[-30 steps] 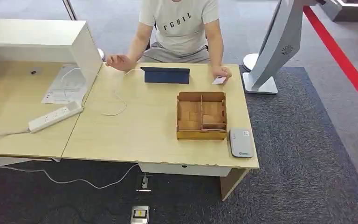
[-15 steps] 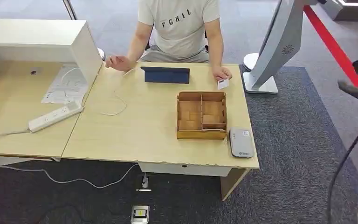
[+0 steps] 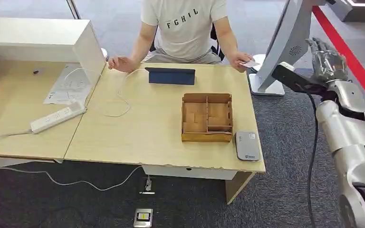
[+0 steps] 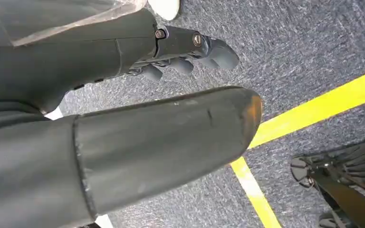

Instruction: Pass the card to the sensor for recognition and then transmit it.

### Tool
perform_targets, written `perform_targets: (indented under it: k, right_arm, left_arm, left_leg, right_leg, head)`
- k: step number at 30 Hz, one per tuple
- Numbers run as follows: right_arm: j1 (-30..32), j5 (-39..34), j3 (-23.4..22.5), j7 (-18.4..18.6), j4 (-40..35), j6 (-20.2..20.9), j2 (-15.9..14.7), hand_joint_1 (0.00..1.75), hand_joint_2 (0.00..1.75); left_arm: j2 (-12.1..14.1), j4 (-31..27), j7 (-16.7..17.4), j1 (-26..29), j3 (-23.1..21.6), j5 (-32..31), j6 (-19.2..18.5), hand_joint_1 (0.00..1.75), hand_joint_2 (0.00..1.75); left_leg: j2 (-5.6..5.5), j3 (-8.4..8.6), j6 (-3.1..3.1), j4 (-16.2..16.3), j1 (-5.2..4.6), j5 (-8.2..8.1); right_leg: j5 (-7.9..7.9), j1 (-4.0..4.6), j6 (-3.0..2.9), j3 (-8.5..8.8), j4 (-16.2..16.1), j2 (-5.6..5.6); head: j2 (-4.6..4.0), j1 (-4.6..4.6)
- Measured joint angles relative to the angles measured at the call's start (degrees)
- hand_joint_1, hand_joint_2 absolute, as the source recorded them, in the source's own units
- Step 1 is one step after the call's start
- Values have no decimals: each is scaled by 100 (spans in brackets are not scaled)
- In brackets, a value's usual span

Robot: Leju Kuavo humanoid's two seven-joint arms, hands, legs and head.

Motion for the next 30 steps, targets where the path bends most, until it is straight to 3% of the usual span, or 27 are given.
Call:
perform_targets:
  k: [5,19,20,21,30]
  right_arm:
    - [1,118,496,140,120,0,35,0,175]
    - [3,643,1184,365,315,-271,31,0,175]
    - [7,655,1204,365,328,-278,31,77,175]
    - [6,653,1224,365,343,-286,31,175,175]
    - [76,463,1289,293,444,-291,24,175,175]
  left_arm:
    - [0,0,0,24,0,17,-7,0,0]
    - [0,-2,85,46,0,74,-24,0,0]
    - [-2,-2,85,46,0,83,-24,0,0]
    - [-2,-2,87,46,0,90,-24,0,0]
    - [-20,-2,164,49,0,114,-24,0,0]
  left_leg:
    - [0,0,0,0,0,0]
    - [4,0,0,1,0,0]
    - [4,0,0,1,0,0]
    - [4,0,0,1,0,0]
    - [5,0,0,1,0,0]
  right_leg:
    - [0,0,0,-1,0,0]
    - [0,0,0,-4,0,1]
    - [0,0,-1,-4,0,1]
    - [0,0,-1,-4,0,1]
    - [0,0,-1,-5,-1,1]
  head:
    - [0,0]
    - [0,0]
    - [0,0]
    - [0,0]
    - [0,0]
